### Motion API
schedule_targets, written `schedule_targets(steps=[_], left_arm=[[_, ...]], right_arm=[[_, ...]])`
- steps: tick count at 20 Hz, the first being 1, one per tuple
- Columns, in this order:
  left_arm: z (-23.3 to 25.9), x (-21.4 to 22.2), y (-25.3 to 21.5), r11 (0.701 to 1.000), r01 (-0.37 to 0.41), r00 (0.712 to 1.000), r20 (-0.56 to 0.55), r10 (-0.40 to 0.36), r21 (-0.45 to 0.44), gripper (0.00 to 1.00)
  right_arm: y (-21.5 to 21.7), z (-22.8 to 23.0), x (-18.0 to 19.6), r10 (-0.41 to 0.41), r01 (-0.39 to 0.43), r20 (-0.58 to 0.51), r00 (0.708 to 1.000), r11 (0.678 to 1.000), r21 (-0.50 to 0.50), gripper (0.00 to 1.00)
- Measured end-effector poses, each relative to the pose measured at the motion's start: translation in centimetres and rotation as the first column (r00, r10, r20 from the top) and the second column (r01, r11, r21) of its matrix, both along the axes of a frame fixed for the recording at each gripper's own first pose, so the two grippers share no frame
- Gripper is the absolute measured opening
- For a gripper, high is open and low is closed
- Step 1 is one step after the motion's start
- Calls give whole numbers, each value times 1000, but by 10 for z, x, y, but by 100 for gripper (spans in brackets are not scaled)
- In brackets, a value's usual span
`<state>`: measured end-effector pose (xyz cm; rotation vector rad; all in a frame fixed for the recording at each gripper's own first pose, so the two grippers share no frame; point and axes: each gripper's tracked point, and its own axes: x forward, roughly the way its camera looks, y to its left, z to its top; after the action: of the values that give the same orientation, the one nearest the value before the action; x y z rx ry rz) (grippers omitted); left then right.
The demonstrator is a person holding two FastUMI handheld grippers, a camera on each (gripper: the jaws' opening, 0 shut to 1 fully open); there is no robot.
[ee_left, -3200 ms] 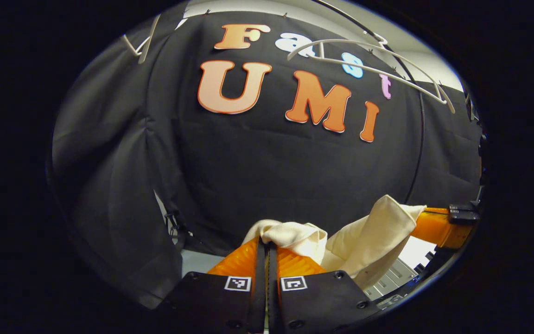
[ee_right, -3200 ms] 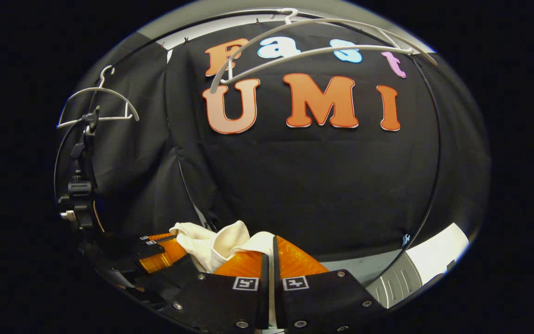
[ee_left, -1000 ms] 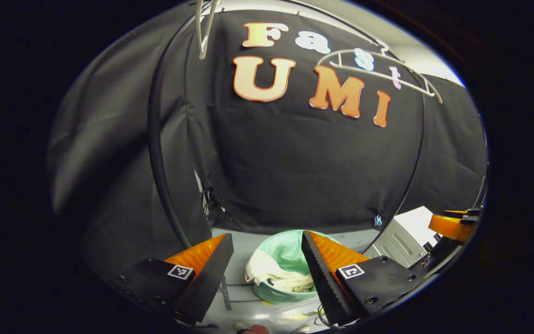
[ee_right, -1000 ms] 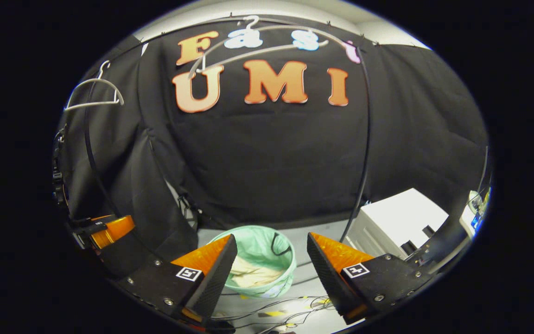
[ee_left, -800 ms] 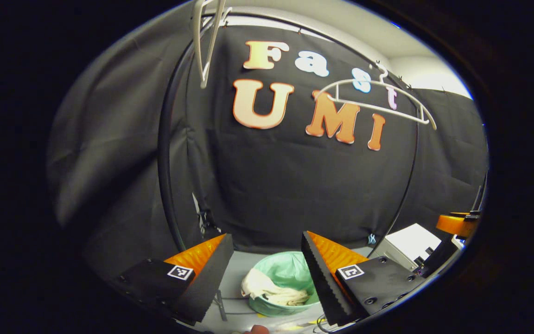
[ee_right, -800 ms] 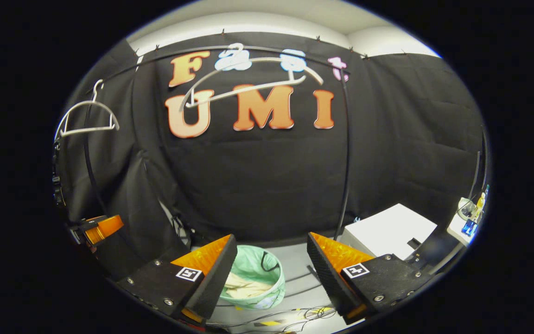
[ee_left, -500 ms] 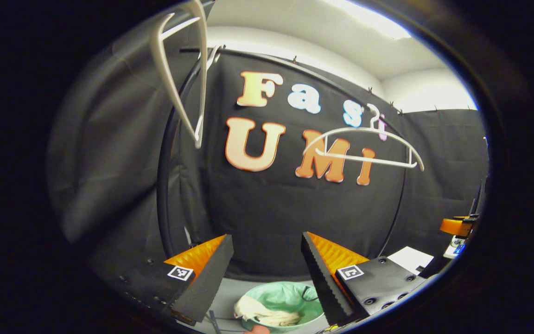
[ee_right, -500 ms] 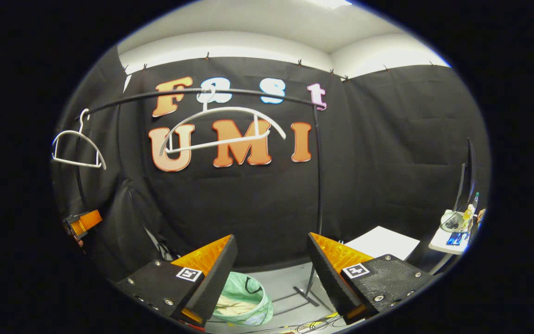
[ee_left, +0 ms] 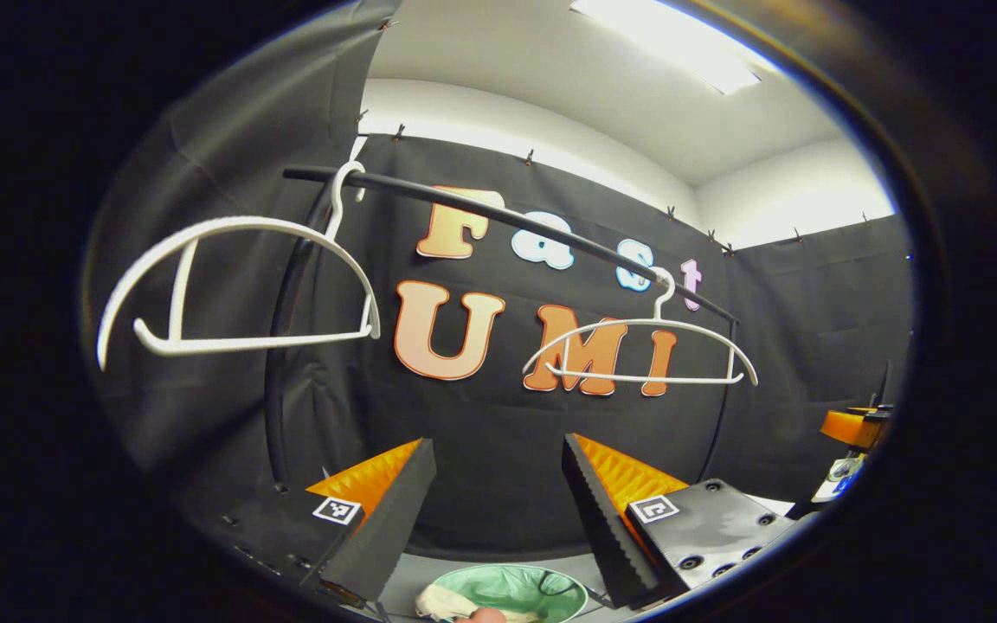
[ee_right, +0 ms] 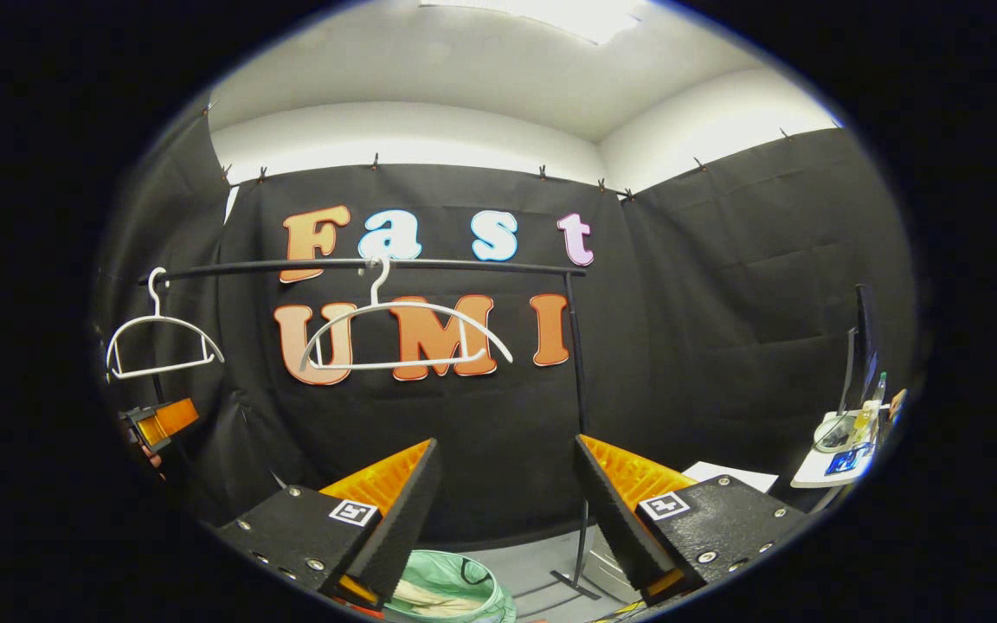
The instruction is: Grasp the clothes on the hanger with both hands and then place them into the laundry hamper below.
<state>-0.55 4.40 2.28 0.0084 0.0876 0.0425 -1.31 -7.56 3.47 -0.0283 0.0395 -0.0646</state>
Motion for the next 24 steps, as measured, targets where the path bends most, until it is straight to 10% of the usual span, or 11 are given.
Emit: schedule_targets(steps=[24], left_arm=[[0, 12, -45, 998, 66, 998, 4, -66, 21, 97]], right_arm=[[7, -6, 9, 49, -50, 22, 999, 998, 33, 94]])
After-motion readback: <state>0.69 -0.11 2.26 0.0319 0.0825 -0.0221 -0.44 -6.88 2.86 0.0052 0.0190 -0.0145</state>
